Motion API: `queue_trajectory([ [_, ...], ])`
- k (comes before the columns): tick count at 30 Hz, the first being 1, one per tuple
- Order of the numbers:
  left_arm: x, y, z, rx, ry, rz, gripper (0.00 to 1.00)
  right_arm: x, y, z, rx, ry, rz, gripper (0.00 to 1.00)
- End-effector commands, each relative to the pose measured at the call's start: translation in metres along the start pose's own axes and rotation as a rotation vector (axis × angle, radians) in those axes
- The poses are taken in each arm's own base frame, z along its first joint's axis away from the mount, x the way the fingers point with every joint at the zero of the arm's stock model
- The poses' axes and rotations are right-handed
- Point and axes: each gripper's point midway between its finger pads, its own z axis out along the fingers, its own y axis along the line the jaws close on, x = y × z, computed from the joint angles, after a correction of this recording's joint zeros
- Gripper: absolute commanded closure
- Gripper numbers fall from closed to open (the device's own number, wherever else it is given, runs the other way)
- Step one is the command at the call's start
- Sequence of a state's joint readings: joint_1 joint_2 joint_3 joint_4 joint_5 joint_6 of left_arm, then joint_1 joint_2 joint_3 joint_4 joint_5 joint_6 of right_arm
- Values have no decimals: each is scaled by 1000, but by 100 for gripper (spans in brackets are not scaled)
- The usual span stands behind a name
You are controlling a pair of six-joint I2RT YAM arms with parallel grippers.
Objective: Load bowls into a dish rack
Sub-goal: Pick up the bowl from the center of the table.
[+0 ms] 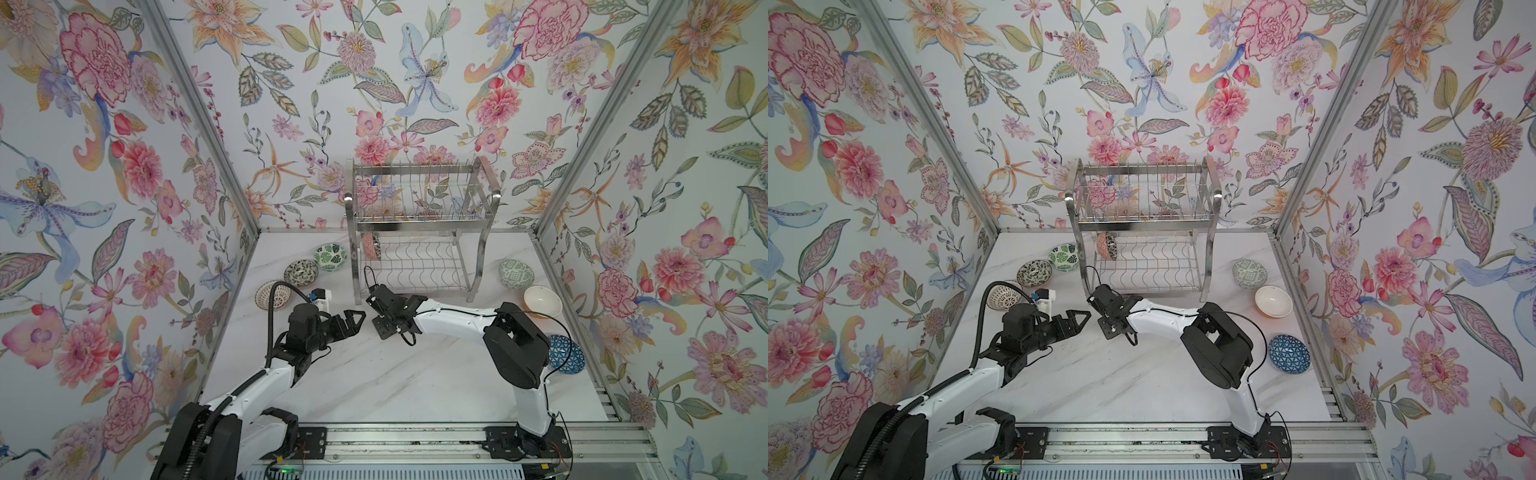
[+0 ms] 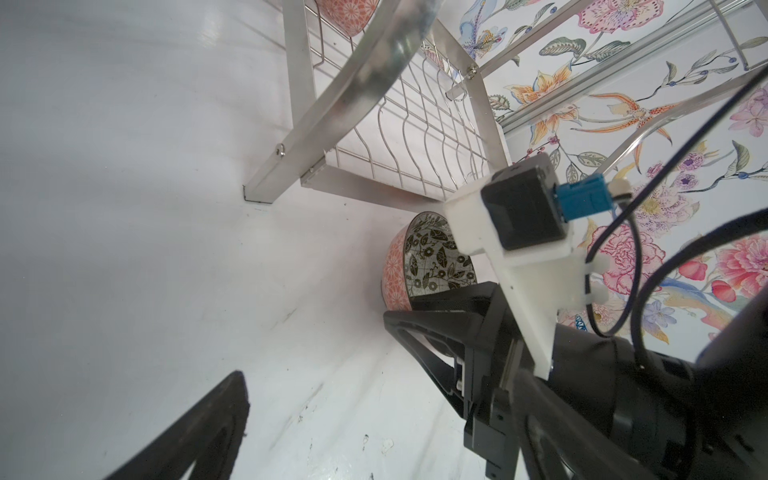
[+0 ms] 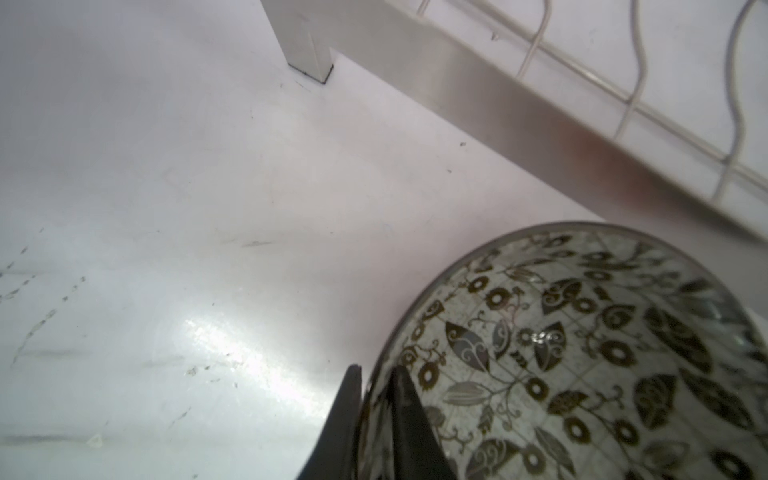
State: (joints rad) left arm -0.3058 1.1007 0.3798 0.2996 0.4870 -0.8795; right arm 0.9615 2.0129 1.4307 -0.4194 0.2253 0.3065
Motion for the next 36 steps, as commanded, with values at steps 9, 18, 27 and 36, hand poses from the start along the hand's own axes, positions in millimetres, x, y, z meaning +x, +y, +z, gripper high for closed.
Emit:
queue_trajectory([
  [9,-27,-23,-8,61,-75,51,1,-7,6,-32,-101,-46,5,98],
  [18,-35,-32,-8,89,-94,66,1,-48,7,-84,-242,-187,77,100],
  [27,-38,-48,1,101,-94,123,1,-84,-26,-117,-322,-378,189,100],
  [36,-34,-64,23,76,-80,203,1,-108,-69,-127,-317,-552,288,100],
])
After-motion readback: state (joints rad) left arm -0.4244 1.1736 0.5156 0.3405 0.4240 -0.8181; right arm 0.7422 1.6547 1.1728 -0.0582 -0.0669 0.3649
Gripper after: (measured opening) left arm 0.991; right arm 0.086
